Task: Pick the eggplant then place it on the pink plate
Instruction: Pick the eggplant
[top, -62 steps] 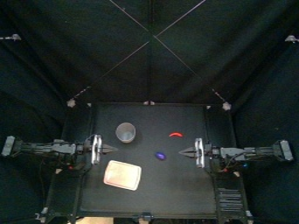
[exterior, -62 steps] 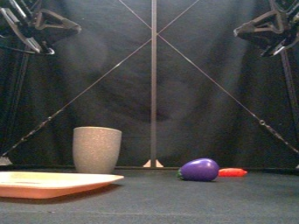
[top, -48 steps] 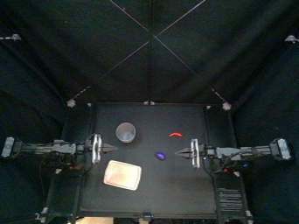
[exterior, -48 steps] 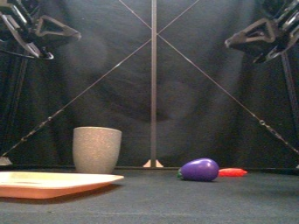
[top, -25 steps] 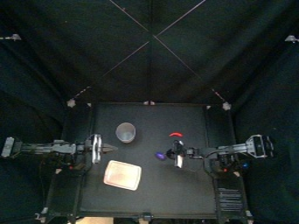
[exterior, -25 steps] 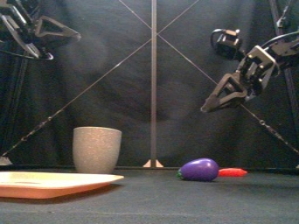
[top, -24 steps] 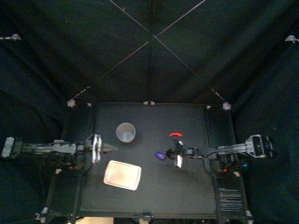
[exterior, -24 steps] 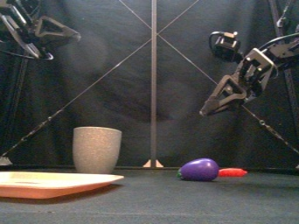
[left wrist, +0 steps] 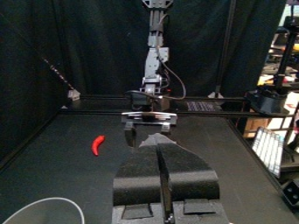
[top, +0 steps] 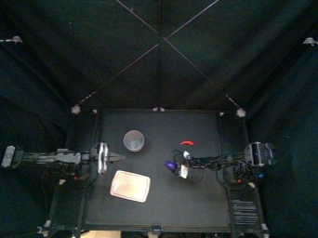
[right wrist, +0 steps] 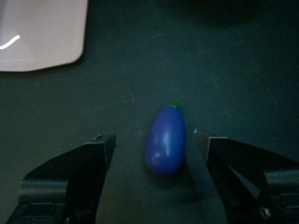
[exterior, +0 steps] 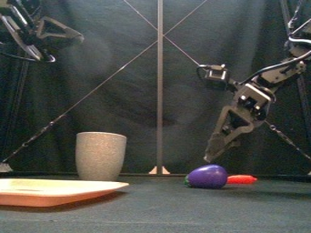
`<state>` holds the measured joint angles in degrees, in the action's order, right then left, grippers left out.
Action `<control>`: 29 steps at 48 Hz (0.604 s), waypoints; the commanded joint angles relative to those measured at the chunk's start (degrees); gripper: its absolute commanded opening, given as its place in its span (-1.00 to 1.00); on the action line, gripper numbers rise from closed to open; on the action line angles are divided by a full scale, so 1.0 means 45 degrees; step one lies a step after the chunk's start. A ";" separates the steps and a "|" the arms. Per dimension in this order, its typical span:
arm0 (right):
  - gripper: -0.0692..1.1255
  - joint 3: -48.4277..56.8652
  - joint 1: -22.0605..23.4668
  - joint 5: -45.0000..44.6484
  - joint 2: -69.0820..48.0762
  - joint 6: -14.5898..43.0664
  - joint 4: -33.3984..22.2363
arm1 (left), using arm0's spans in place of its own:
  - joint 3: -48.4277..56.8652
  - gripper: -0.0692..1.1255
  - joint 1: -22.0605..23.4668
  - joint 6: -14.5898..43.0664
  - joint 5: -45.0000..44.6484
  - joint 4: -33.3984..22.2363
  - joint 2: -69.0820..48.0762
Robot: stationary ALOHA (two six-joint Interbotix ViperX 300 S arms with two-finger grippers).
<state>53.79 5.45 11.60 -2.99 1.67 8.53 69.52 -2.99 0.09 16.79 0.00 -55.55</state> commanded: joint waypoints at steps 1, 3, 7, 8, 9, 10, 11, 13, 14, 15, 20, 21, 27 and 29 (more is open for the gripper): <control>0.85 -0.0449 0.0195 -0.0137 0.0313 -0.0020 0.0059 | -0.0156 -0.92 -0.0020 0.0000 0.0078 0.0020 0.0039; 0.85 -0.0527 0.0195 -0.0156 0.0547 -0.0020 0.0059 | -0.0156 -0.92 -0.0020 0.0000 0.0059 0.0020 0.0039; 0.85 -0.0723 0.0215 -0.0176 0.0918 -0.0020 0.0078 | -0.0156 -0.92 -0.0020 0.0000 0.0039 0.0020 0.0039; 0.85 -0.0762 0.0195 -0.0195 0.1035 -0.0020 0.0078 | -0.0156 -0.92 -0.0039 0.0000 0.0059 0.0020 0.0039; 0.84 -0.0801 0.0195 -0.0195 0.1094 -0.0020 0.0078 | -0.0156 -0.92 -0.0020 0.0000 0.0059 0.0020 0.0039; 0.84 -0.0840 0.0195 -0.0195 0.1172 -0.0020 0.0078 | -0.0156 -0.92 -0.0020 0.0000 0.0059 0.0020 0.0039; 0.83 -0.0879 0.0195 -0.0195 0.1250 -0.0020 0.0098 | -0.0156 -0.92 -0.0020 0.0000 0.0059 0.0020 0.0039; 0.82 -0.0938 0.0215 -0.0195 0.1348 -0.0020 0.0078 | -0.0156 -0.92 -0.0020 0.0000 0.0039 0.0020 0.0039; 0.82 -0.0957 0.0215 -0.0215 0.1387 -0.0020 0.0078 | -0.0156 -0.92 -0.0020 0.0000 0.0039 0.0020 0.0039; 0.82 -0.0977 0.0195 -0.0215 0.1445 -0.0020 0.0078 | -0.0156 -0.92 -0.0020 0.0000 0.0039 0.0020 0.0039; 0.77 -0.1035 0.0195 -0.0332 0.1563 -0.0020 0.0098 | -0.0156 -0.92 -0.0020 0.0000 0.0039 0.0020 0.0039; 0.74 -0.1016 0.0215 -0.0371 0.1563 -0.0020 0.0098 | -0.0156 -0.92 -0.0020 0.0000 0.0039 0.0020 0.0039; 0.50 -0.1074 0.0195 -0.0527 0.1523 -0.0020 0.0078 | -0.0156 -0.92 -0.0020 0.0000 0.0039 0.0020 0.0039; 0.36 -0.1113 0.0176 -0.0625 0.1523 -0.0020 0.0098 | -0.0156 -0.92 -0.0020 0.0000 0.0039 0.0020 0.0039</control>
<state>49.92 6.06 9.05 4.92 1.58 8.79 69.52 -2.99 0.09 16.70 0.00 -55.55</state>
